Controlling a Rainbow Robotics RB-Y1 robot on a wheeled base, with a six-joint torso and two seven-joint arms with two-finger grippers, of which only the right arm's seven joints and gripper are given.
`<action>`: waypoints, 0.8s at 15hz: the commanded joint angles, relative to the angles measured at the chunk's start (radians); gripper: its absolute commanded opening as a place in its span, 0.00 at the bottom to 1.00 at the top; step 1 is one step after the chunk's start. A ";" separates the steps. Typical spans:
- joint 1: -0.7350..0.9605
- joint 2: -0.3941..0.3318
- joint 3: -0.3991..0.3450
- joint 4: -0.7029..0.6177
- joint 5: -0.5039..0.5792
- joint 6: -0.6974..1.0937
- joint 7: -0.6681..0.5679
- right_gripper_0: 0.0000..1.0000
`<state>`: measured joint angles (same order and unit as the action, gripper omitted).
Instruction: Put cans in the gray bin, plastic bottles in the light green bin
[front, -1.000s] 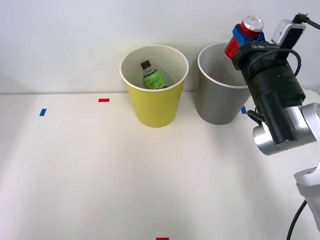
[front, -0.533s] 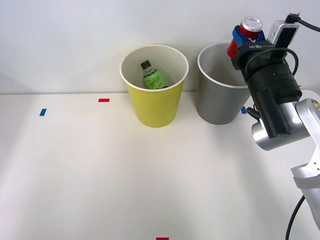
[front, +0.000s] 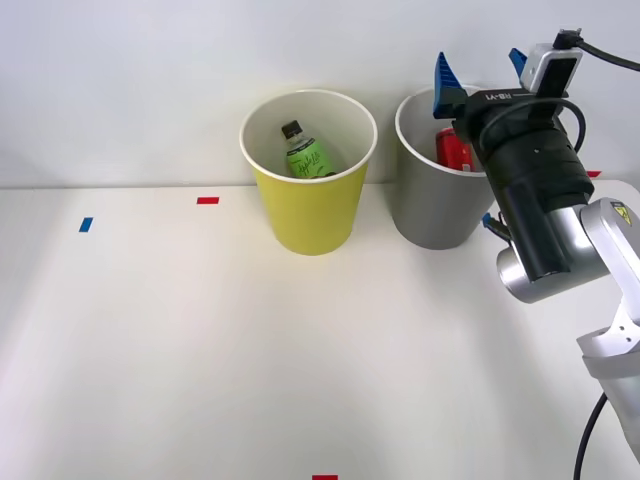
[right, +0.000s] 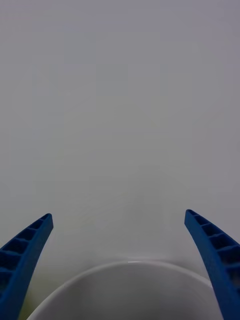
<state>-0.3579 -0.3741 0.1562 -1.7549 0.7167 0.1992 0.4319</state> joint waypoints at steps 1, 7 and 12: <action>-0.007 0.000 0.003 0.000 0.001 0.000 0.005 1.00; 0.000 -0.002 0.006 -0.002 0.026 -0.015 0.005 1.00; 0.209 -0.038 -0.001 -0.272 -0.036 -0.027 -0.016 1.00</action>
<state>-0.2277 -0.4003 0.1610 -1.9344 0.7227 0.1723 0.4225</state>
